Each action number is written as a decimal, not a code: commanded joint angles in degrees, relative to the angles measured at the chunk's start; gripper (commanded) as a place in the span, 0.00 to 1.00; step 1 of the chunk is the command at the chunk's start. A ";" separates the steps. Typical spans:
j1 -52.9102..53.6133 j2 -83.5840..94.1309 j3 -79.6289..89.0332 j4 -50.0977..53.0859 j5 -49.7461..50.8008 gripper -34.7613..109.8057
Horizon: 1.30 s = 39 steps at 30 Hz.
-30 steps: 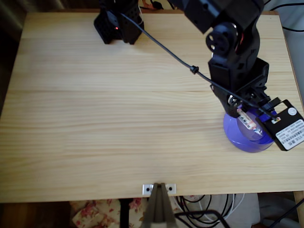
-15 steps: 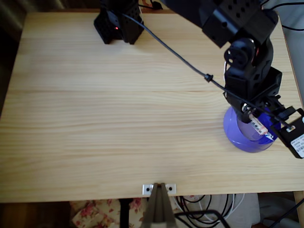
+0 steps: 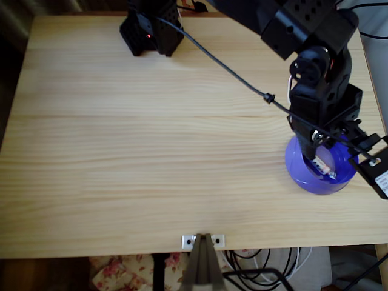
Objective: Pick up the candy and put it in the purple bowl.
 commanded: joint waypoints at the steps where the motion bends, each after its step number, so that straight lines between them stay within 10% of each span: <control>1: -1.32 2.99 -7.12 0.88 0.00 0.39; 17: 12.13 22.15 -10.81 28.56 -7.91 0.24; 39: 51.06 93.96 76.11 7.21 -16.35 0.24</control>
